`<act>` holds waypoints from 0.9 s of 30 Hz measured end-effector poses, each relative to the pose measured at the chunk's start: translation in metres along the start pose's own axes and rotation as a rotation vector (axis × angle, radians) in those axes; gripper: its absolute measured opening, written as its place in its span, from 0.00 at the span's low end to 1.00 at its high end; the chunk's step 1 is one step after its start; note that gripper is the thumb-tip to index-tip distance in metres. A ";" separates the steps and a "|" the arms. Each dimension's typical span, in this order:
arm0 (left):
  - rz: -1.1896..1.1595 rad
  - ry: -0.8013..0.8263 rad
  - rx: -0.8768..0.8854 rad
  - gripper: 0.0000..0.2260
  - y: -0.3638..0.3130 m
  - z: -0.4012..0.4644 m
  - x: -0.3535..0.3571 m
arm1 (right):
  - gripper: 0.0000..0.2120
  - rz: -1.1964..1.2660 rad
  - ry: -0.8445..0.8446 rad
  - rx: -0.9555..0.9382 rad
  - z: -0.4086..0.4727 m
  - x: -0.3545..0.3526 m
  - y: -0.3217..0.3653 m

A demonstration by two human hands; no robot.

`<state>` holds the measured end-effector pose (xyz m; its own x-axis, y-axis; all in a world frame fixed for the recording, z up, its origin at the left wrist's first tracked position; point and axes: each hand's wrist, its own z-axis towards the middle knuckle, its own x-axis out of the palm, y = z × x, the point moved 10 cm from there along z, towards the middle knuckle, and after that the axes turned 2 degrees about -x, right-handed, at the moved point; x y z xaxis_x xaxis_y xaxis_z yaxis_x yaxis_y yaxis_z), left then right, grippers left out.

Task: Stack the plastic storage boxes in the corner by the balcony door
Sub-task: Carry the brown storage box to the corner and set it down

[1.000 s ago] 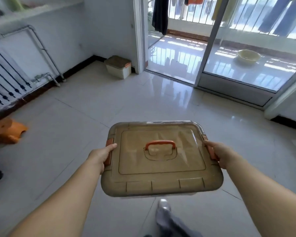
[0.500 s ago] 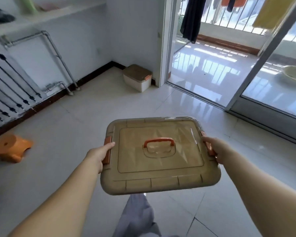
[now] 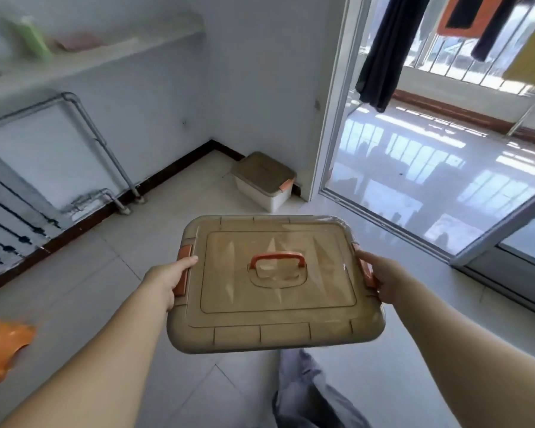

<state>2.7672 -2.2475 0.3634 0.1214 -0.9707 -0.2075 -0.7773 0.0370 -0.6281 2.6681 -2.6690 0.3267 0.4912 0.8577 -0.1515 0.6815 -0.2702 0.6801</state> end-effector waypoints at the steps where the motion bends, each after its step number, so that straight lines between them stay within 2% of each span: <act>1: 0.000 -0.005 0.000 0.25 -0.020 0.016 0.006 | 0.22 0.001 0.006 0.006 0.018 0.012 0.018; 10: -0.009 -0.013 -0.019 0.28 -0.192 0.141 0.052 | 0.15 -0.064 0.009 0.012 0.147 0.098 0.190; 14: 0.008 0.035 -0.044 0.30 -0.266 0.224 0.075 | 0.18 -0.042 0.029 0.030 0.214 0.147 0.248; 18: 0.084 0.109 -0.055 0.31 -0.337 0.308 0.107 | 0.22 -0.016 0.006 0.050 0.274 0.192 0.286; 24: 0.271 0.224 -0.095 0.31 -0.451 0.409 0.155 | 0.21 0.147 -0.223 0.127 0.335 0.233 0.315; 27: 0.336 0.241 -0.074 0.25 -0.499 0.452 0.188 | 0.23 0.226 -0.252 0.134 0.361 0.252 0.328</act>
<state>3.4569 -2.3411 0.2993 -0.2871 -0.9358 -0.2047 -0.7926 0.3521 -0.4978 3.2110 -2.6995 0.2526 0.7441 0.6400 -0.1916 0.5976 -0.5095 0.6191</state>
